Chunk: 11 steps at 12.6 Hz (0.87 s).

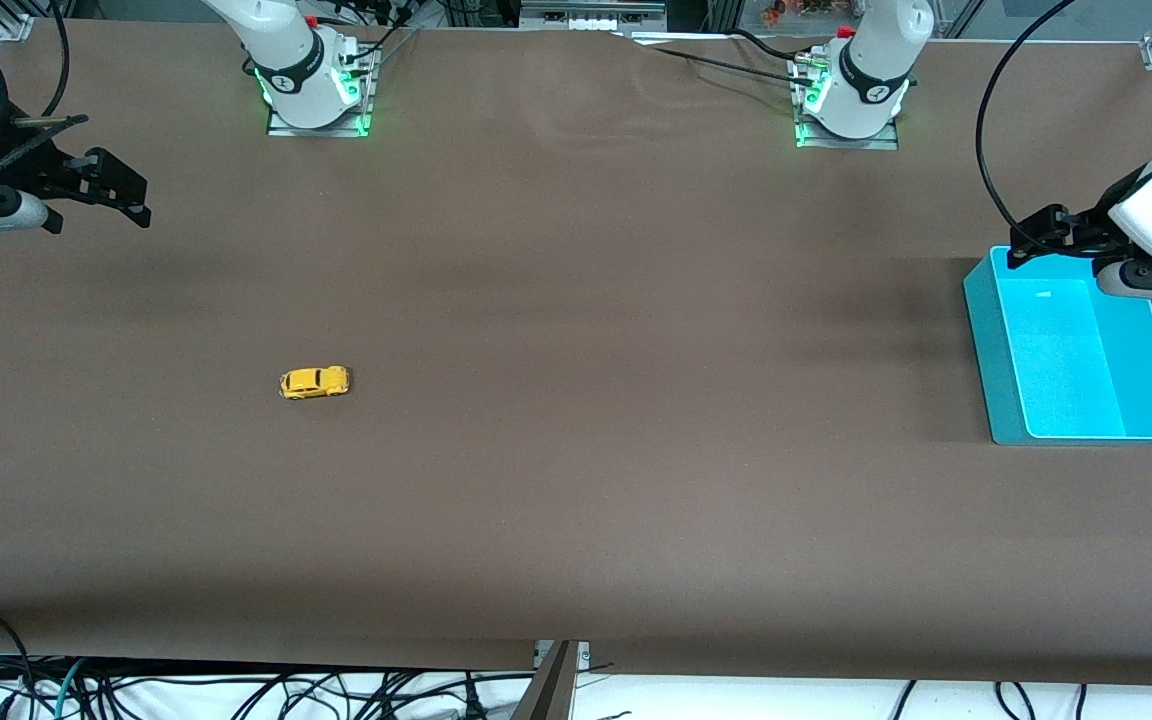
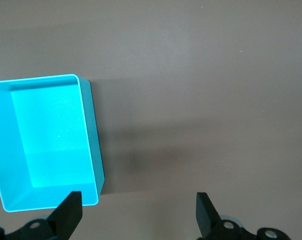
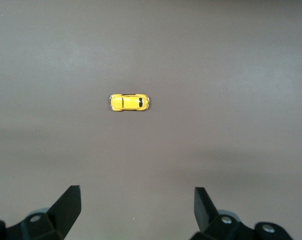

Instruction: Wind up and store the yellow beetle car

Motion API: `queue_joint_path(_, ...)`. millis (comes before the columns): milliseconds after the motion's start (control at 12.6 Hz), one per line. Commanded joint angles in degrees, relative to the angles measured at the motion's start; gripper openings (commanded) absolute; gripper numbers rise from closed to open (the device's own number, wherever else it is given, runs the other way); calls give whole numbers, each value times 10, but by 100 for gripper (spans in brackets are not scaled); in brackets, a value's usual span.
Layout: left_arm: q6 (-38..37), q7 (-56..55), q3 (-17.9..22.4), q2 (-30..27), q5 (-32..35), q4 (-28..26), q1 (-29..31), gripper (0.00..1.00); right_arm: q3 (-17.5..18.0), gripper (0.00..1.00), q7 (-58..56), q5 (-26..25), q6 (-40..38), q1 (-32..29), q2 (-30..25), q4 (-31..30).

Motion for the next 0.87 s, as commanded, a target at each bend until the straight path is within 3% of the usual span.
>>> queue_joint_path(0, -6, -4, -5, 8, 20, 17, 1, 100, -1, 100, 6, 8, -14, 2, 0, 12)
queue_joint_path(794, -5, -3, -8, 21, 20, 43, -5, 100, -1, 100, 6, 8, -14, 2, -2, 11)
